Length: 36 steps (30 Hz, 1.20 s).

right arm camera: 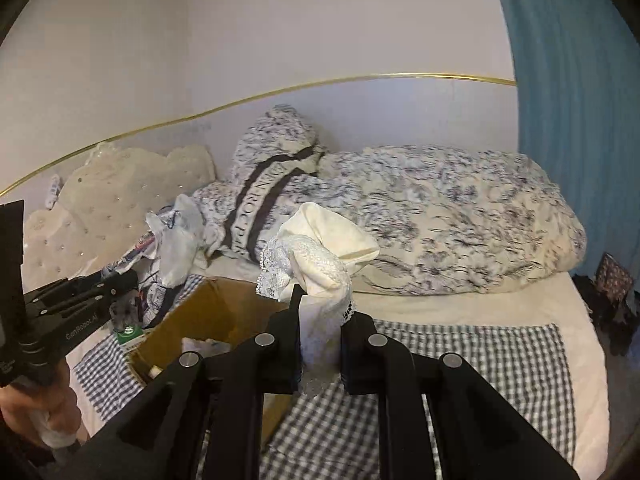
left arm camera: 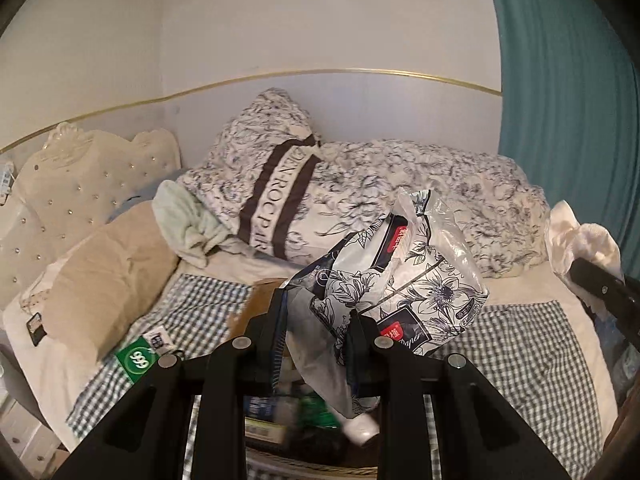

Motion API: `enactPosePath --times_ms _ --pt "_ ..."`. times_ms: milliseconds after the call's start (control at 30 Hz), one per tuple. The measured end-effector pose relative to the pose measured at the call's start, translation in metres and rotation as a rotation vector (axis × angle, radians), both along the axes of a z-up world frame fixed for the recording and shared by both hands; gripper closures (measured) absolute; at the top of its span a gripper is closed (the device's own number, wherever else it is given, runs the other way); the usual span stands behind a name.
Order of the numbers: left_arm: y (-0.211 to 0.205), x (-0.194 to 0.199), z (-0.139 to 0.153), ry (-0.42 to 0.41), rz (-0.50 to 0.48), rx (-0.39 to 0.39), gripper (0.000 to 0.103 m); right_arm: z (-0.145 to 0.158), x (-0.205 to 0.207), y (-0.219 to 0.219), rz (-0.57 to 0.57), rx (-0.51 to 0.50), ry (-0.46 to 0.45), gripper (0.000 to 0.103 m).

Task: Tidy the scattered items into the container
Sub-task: 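Lift the packet and cloth and carry them over the box, then lower the packet and cloth into the box and open both tools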

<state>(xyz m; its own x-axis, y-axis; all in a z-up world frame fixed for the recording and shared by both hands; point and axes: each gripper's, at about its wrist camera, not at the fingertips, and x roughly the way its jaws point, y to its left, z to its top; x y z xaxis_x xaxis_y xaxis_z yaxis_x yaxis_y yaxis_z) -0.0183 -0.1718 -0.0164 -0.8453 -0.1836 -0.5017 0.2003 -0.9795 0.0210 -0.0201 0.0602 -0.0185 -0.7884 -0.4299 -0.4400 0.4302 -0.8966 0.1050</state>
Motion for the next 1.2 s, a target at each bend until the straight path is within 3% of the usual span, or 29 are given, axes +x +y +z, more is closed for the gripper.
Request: enactPosePath --times_ms 667,1200 --pt "-0.064 -0.015 -0.027 -0.073 0.075 -0.011 0.079 -0.053 -0.018 -0.111 0.18 0.121 -0.094 0.09" --pt "-0.088 -0.061 -0.113 -0.336 0.052 0.056 0.078 -0.126 -0.049 -0.155 0.274 0.23 -0.272 0.09"
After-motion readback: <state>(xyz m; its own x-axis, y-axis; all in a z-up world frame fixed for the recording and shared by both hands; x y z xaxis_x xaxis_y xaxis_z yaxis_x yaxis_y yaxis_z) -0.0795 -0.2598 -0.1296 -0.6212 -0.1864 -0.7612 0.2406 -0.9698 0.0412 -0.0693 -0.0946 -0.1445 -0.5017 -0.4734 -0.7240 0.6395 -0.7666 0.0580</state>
